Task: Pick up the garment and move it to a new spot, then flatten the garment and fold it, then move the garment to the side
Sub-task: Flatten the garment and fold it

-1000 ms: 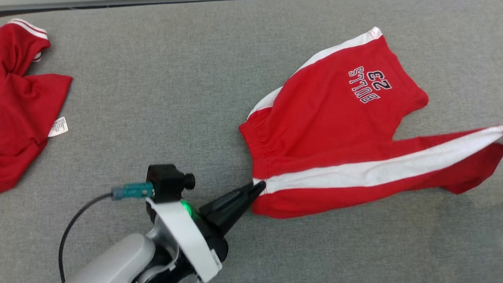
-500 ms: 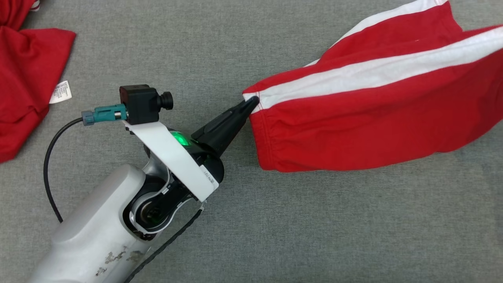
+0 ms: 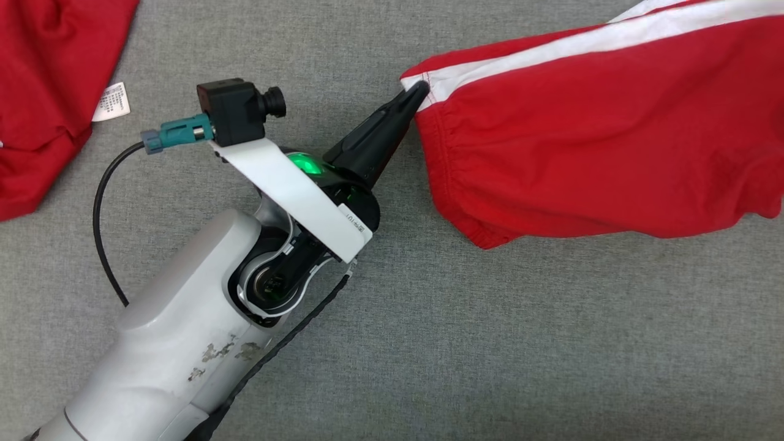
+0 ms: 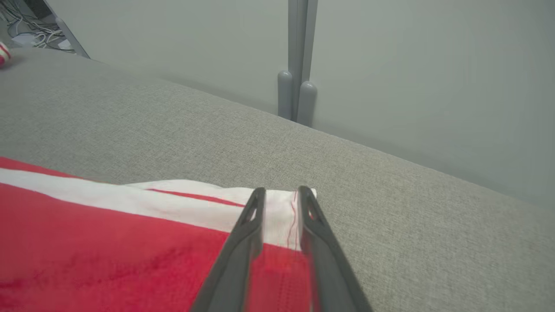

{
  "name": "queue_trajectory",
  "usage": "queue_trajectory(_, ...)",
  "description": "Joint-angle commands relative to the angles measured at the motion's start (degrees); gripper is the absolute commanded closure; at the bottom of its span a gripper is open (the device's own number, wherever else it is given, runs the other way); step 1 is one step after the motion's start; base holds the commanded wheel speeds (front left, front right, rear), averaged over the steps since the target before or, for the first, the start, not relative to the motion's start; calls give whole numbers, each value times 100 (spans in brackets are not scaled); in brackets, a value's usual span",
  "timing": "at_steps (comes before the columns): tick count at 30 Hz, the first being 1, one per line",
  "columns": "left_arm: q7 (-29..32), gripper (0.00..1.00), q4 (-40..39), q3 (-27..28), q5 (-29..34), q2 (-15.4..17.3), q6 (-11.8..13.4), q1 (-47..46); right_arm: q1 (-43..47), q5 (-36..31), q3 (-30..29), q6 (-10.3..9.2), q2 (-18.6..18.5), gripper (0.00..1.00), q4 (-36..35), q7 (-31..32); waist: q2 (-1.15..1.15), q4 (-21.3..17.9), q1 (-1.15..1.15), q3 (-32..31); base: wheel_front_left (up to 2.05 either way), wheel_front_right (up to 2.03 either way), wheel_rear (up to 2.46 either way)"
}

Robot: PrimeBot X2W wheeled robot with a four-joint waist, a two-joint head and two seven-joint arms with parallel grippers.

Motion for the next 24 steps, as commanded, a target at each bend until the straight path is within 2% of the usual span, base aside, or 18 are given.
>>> queue_trajectory(1,-4,0,247,-65,-80,74,20,79,-197,54,55,-12,68,0,96,-235,0,7,0,10,0,0,0)
queue_trajectory(6,-92,0,371,-122,-138,75,29,203,-212,212,227,-12,44,0,347,-697,0,-37,0,-89,0,0,0)
queue_trajectory(8,-291,0,429,-118,32,166,29,271,-28,331,249,-12,-3,0,509,-988,0,-87,0,-195,0,0,0)
queue_trajectory(10,-633,0,516,-156,493,320,101,306,209,470,282,-12,-49,0,684,-1253,0,-151,0,-325,0,0,0)
queue_trajectory(13,-1257,0,605,-212,1178,354,493,531,642,739,328,-10,-37,0,944,-1565,0,-241,0,-572,0,0,0)
queue_trajectory(17,-1533,0,665,-22,1815,154,1086,996,1197,1163,459,-11,166,0,1284,-1712,0,-295,0,-931,0,0,0)
queue_trajectory(21,-1563,0,442,575,2951,-264,1683,1506,1450,1383,580,-10,491,0,1683,-1833,0,-187,0,-1213,0,0,0)
queue_trajectory(24,-1559,0,183,972,3984,-603,2039,1962,1360,1220,694,-10,762,0,2112,-1877,0,-64,0,-1381,0,0,0)
